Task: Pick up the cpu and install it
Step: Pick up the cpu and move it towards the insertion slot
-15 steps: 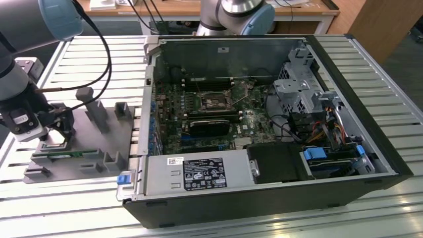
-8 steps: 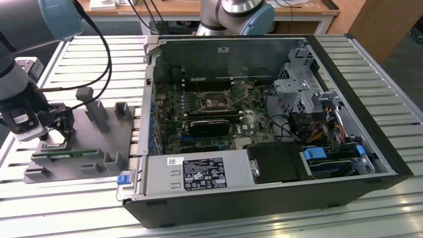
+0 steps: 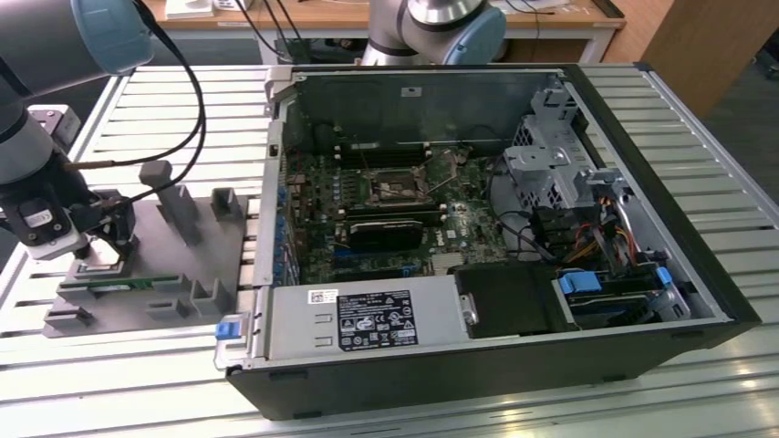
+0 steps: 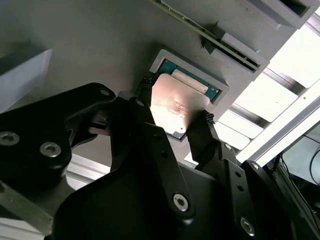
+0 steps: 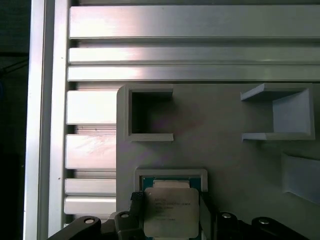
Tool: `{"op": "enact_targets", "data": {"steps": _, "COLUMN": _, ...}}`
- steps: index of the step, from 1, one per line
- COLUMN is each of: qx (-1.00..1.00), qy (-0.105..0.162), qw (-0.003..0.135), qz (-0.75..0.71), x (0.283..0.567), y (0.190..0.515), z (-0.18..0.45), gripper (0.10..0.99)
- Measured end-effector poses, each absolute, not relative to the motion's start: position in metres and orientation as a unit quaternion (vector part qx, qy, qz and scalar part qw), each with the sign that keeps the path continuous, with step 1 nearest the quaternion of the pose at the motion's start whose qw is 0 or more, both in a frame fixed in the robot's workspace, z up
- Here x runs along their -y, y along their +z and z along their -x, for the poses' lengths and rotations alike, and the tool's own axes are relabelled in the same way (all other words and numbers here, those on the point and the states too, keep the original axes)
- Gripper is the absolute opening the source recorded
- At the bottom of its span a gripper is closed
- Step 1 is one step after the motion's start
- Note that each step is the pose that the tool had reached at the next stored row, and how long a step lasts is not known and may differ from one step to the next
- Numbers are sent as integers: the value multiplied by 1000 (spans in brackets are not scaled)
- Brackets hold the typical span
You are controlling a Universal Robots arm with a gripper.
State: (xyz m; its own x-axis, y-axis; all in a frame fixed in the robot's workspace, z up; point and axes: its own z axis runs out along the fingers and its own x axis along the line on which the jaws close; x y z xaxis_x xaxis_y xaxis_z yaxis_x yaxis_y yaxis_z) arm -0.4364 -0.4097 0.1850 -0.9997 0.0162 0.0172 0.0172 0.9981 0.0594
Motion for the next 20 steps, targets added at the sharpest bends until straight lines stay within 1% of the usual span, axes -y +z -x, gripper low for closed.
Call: {"op": "enact_targets", "data": {"steps": 20, "qx": 999, "qy": -30, "qw": 8, "qz": 8, "x": 410, "y": 208, "z": 436, "gripper": 533}}
